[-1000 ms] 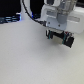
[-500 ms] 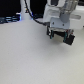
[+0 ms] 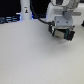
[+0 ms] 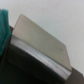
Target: Open the kcup holder, insert the kcup into the holder, and close the kcup holder
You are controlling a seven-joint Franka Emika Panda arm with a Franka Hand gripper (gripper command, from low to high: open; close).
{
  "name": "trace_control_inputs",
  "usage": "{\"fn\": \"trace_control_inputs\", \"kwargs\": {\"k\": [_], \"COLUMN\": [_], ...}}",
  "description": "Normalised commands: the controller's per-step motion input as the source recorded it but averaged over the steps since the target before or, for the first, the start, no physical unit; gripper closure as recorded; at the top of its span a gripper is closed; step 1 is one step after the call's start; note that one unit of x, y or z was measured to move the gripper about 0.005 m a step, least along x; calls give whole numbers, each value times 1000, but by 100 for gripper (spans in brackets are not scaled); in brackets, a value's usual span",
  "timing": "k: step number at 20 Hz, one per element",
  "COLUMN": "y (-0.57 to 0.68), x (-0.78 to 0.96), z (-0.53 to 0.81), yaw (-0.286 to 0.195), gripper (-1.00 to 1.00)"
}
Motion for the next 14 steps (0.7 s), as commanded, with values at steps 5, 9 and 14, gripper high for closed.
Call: {"fn": "trace_control_inputs", "kwargs": {"k": [5,9,14], "y": [430,458,477], "x": [-527,-556,-600], "z": [-9,6,4], "yaw": [143,123,103], "gripper": [-100,-100,-100]}}
